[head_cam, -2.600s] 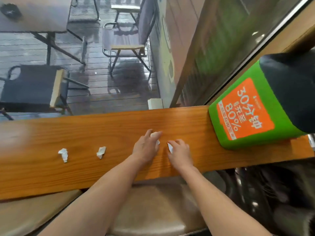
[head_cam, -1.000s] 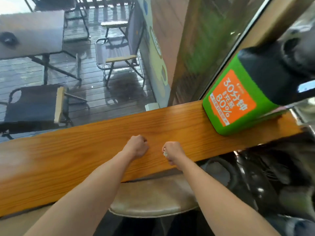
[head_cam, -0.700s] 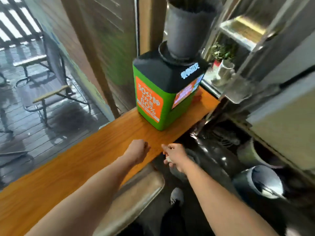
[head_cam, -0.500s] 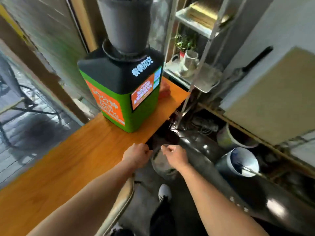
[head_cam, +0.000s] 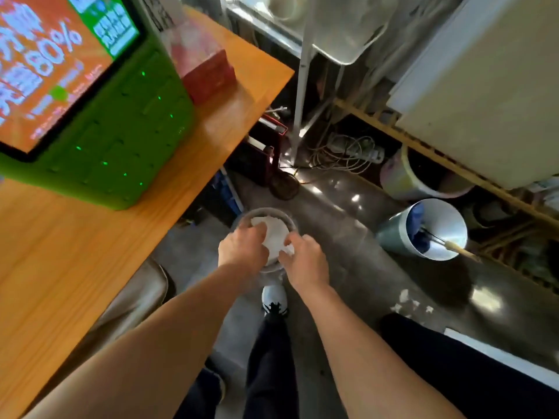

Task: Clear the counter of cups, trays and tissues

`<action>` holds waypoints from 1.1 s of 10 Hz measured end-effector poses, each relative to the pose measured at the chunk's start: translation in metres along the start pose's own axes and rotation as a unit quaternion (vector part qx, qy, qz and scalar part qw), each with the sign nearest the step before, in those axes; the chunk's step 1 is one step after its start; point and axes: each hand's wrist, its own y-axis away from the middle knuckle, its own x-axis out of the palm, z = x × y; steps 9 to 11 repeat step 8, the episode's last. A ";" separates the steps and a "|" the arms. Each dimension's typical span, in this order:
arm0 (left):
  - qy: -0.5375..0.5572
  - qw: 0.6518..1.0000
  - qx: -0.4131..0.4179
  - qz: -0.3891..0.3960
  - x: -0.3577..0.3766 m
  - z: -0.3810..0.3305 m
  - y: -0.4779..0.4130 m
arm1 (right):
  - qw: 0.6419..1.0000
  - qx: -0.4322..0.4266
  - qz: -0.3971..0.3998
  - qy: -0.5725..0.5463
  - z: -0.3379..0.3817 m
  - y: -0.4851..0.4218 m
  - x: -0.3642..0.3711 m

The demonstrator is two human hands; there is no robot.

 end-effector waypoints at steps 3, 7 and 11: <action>0.064 0.995 -0.065 0.036 0.116 0.029 -0.099 | 0.996 0.034 0.055 -0.062 -0.061 -0.091 0.110; 0.110 0.979 -0.063 0.160 0.170 0.067 -0.174 | 0.984 0.085 0.117 -0.106 -0.095 -0.141 0.174; 0.084 0.979 -0.068 0.176 0.154 0.072 -0.164 | 0.986 0.102 0.101 -0.087 -0.096 -0.129 0.154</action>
